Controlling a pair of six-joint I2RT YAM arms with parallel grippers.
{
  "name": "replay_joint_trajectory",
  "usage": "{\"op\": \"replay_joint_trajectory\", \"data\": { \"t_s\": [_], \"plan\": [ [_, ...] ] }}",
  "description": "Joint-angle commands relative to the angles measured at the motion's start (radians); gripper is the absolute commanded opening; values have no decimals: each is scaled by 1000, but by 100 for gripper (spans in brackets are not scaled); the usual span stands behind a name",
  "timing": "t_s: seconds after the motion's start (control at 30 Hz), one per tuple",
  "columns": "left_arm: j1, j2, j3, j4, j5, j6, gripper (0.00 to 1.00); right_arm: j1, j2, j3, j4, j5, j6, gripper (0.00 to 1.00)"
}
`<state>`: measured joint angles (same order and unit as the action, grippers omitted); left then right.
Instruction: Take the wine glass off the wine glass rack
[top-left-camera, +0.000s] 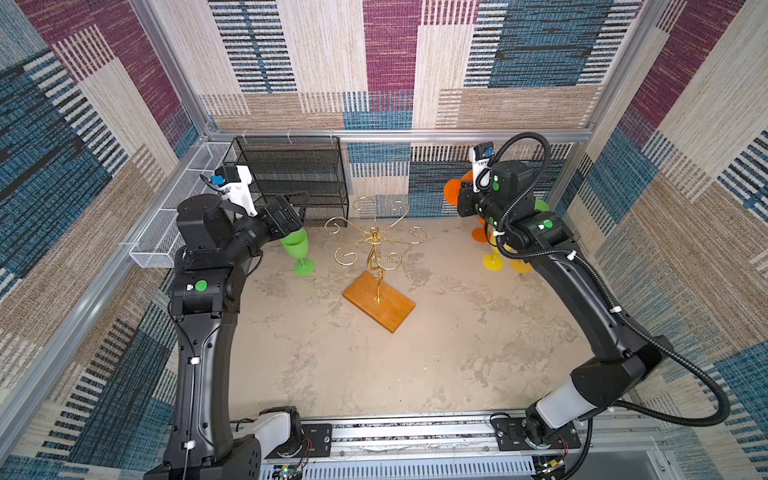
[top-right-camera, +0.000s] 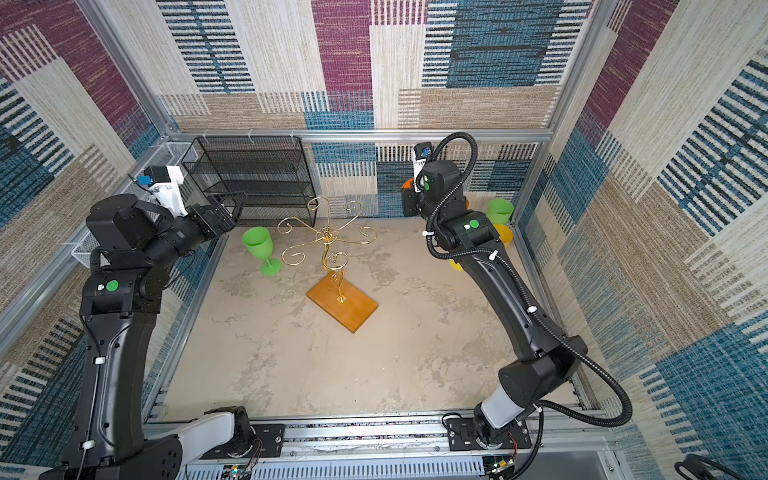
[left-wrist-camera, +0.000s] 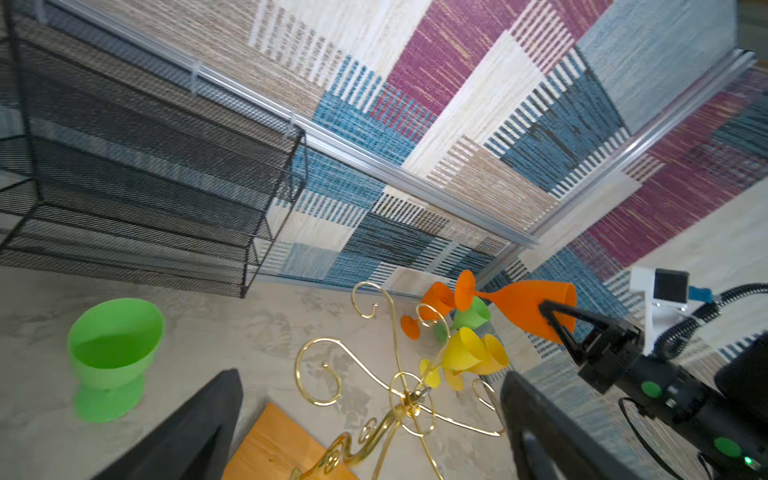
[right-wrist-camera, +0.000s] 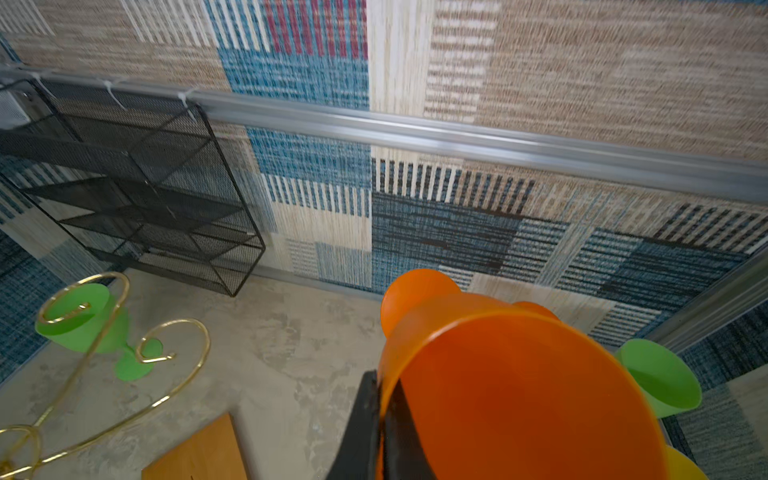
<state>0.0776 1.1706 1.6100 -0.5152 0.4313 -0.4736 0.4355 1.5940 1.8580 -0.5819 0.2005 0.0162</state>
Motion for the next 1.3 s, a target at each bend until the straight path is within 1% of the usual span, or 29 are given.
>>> {"op": "replay_joint_trajectory", "data": {
  "t_s": [0.0, 0.1, 0.23, 0.33, 0.5, 0.73, 0.87, 1.0, 1.1, 1.27],
  "plan": [
    [11, -23, -22, -67, -178, 58, 100, -22, 17, -45, -41, -79, 47, 0],
    [22, -38, -46, -102, -235, 70, 100, -40, 34, -103, -41, -120, 53, 0],
    [36, -39, -66, -152, -281, 89, 100, -64, 66, -165, -45, -151, 48, 0],
    [52, -42, -112, -159, -304, 89, 100, -77, 94, -203, -45, -173, 44, 0],
    [78, -30, -183, -158, -313, 80, 100, -88, 159, -222, -64, -204, 35, 0],
    [115, -24, -290, -98, -322, 66, 100, -87, 249, -226, -76, -204, 28, 0],
    [145, -8, -328, -72, -298, 43, 100, -87, 278, -218, -76, -213, 29, 0],
    [156, -4, -362, -44, -289, 25, 100, -88, 301, -199, -85, -207, 27, 0],
    [158, -3, -377, -32, -299, 24, 99, -88, 308, -195, -85, -213, 23, 6],
    [162, 3, -374, -27, -326, 27, 100, -87, 298, -175, -82, -224, 16, 35]
  ]
}}
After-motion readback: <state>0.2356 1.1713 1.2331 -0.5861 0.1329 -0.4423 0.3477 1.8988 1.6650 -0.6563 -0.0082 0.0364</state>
